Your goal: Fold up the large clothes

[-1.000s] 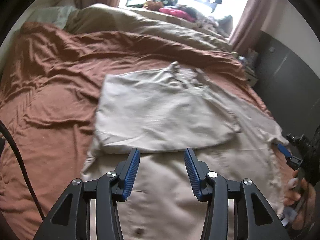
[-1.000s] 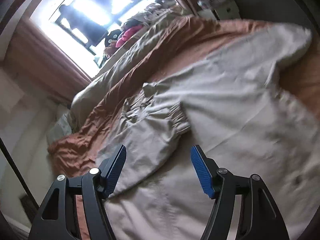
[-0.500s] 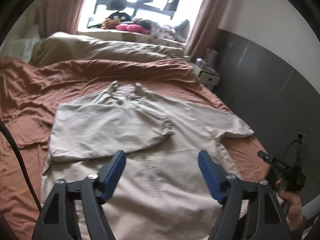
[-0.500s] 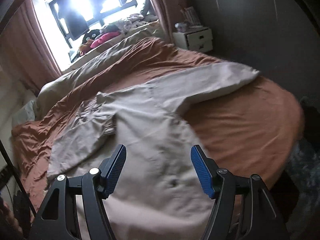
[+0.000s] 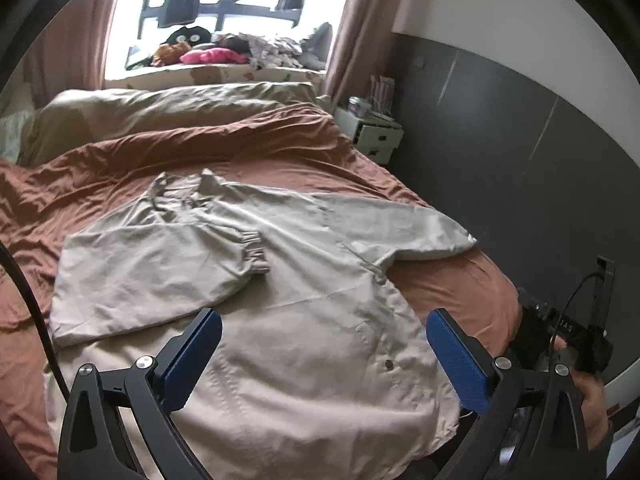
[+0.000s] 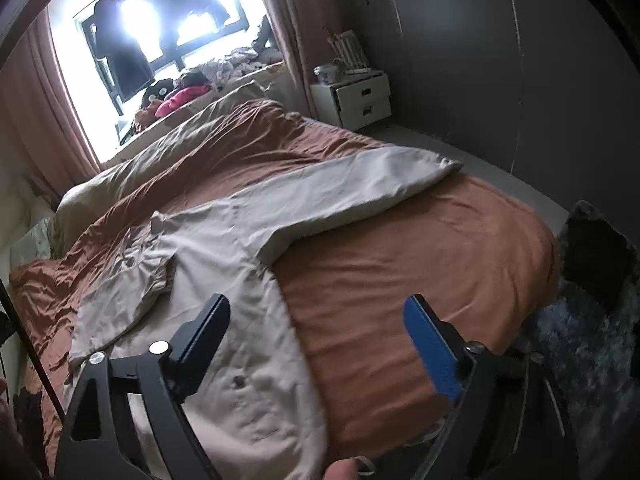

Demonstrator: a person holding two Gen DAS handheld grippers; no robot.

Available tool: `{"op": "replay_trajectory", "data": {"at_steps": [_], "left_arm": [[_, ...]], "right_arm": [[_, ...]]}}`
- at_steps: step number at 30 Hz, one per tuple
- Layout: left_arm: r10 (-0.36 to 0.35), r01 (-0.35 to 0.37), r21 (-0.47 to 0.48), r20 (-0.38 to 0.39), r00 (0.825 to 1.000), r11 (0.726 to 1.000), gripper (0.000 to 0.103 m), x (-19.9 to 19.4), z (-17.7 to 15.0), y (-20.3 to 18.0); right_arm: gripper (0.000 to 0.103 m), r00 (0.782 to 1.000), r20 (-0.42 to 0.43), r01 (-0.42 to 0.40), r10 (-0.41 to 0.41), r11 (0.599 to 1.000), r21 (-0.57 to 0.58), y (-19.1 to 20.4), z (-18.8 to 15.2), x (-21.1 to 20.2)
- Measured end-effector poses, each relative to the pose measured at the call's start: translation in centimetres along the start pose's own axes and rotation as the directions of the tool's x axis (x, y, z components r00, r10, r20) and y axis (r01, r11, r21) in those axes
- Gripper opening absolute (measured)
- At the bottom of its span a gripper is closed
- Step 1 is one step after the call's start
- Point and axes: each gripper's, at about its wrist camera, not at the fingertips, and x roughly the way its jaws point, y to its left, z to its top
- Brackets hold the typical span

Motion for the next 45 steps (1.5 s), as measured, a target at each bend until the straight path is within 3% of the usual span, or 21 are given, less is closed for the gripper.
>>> {"op": "replay_trajectory", "data": {"at_steps": [2,8,17,19,21,26,33,36,39,45], "left_arm": [[-0.008,0.008,0.008,-0.007,1.0,1.0,0.103,0.9,0.3,-0.8],[-0.006,0.007,0.026,-0.034,0.999,1.0,0.103,4.5,0.7,-1.5],[0.029,-0.025,0.041,-0.097,0.995,0.999,0.103,11.1,0.9,0.1],[0.03,-0.025,0.046,-0.106,0.994,0.999,0.102,12.6,0.8,0.9],[0.033,-0.027,0.052,-0.115,0.993,0.998,0.101,14.2,0.7,1.6],[0.056,-0.047,0.055,-0.171,0.984,0.997,0.078,18.6,0.7,4.0],[0.111,-0.11,0.02,-0.24,0.964,0.994,0.047,24.3,0.6,9.1],[0.127,-0.133,-0.004,-0.258,0.958,0.991,0.042,25.9,0.4,11.1],[0.131,-0.141,-0.012,-0.29,0.948,0.99,0.027,27.4,0.1,12.3],[0.129,-0.139,-0.009,-0.31,0.942,0.99,0.022,29.8,-0.1,13.5]], "right_arm": [[0.103,1.0,0.007,0.013,-0.013,1.0,-0.006,-0.7,0.0,0.1],[0.103,1.0,-0.007,0.019,-0.019,1.0,0.018,-1.3,0.5,3.4],[0.103,0.998,-0.04,-0.034,0.04,0.991,0.13,-5.1,2.6,9.0],[0.096,0.997,-0.047,-0.055,0.063,0.987,0.154,-6.3,2.9,10.2],[0.076,0.995,-0.064,-0.066,0.079,0.982,0.176,-7.4,3.4,11.8],[0.061,0.993,-0.089,-0.063,0.083,0.977,0.203,-9.0,4.9,15.8],[0.051,0.988,-0.115,-0.065,0.101,0.958,0.279,-10.8,7.2,21.5],[0.045,0.988,-0.121,-0.056,0.093,0.958,0.282,-10.9,8.0,23.7],[0.04,0.987,-0.14,-0.039,0.084,0.954,0.298,-11.0,8.2,25.7],[0.032,0.986,-0.161,0.002,0.05,0.952,0.306,-11.3,8.5,27.7]]}}
